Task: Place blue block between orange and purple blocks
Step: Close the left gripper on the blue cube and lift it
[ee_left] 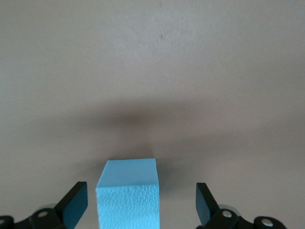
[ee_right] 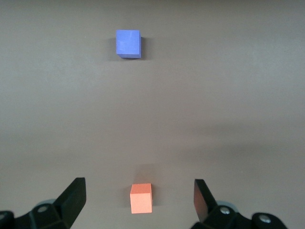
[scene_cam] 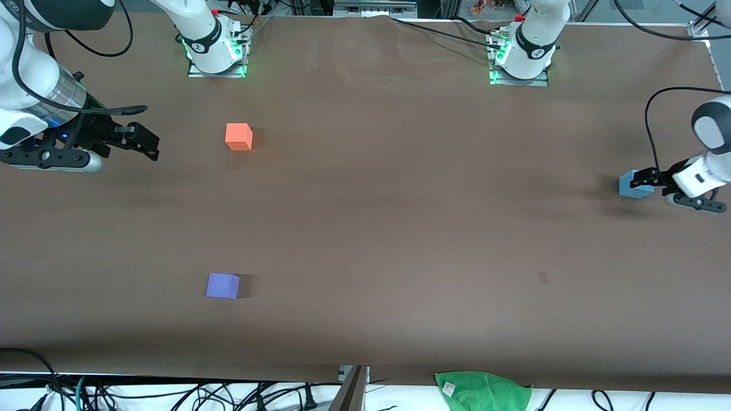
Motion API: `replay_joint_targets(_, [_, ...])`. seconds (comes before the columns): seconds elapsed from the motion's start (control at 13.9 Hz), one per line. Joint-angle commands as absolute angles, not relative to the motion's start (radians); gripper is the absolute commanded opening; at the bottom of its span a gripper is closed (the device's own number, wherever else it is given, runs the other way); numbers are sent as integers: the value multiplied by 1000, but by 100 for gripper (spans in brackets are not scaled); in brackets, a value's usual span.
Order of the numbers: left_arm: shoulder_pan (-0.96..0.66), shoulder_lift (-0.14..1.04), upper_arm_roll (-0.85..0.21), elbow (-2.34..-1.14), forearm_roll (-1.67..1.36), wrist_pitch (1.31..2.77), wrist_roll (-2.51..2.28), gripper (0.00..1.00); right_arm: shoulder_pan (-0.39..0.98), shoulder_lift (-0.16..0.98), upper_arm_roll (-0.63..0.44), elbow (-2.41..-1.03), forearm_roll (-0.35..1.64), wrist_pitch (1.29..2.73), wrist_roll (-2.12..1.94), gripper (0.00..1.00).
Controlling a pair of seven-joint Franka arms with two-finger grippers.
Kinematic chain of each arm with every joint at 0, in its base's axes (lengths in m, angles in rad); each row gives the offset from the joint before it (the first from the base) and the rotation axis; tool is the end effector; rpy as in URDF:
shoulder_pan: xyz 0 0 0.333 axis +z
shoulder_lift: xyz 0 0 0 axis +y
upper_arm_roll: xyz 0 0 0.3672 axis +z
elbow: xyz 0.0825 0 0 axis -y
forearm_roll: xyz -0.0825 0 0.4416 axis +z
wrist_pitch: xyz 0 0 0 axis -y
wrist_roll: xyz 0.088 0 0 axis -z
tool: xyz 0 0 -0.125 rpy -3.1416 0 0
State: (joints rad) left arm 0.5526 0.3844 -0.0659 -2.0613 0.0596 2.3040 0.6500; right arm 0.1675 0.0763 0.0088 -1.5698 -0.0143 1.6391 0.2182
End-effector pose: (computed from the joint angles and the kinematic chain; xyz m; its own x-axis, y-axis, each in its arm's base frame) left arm 0.5559 0.2968 0.2208 0.9714 -0.2048 -0.1198 -0.1969 -0.9776 0.0741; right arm 0.6343 0.1111 0.6163 0.9992 -0.0409 -0.0039 -0.0409 -0.9991 0.0148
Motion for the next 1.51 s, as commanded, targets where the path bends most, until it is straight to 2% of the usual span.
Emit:
replay_joint_targets(0.0, [575, 390, -77, -2060, 72, 2307, 727, 100, 172, 81, 8, -1559, -14, 1621, 224, 100])
replay_joint_targets(0.57, [592, 393, -75, -2077, 103, 2307, 733, 100, 164, 91, 2, -1555, -14, 1621, 224, 100])
replay_joint_targets(1.22, [630, 463, -75, -2075, 101, 2335, 732, 100, 164, 91, 0, -1555, -21, 1624, 222, 100])
replay_joint_targets(1.29, [630, 471, -75, -2071, 101, 2335, 732, 96, 163, 91, 2, -1555, -23, 1624, 222, 100])
replay_joint_targets(1.36, [630, 471, -77, -2071, 101, 2335, 729, 62, 164, 91, 0, -1555, -23, 1626, 222, 100])
replay_joint_targets(1.43, [632, 474, -77, -2069, 101, 2335, 730, 41, 163, 91, 0, -1555, -23, 1625, 222, 100])
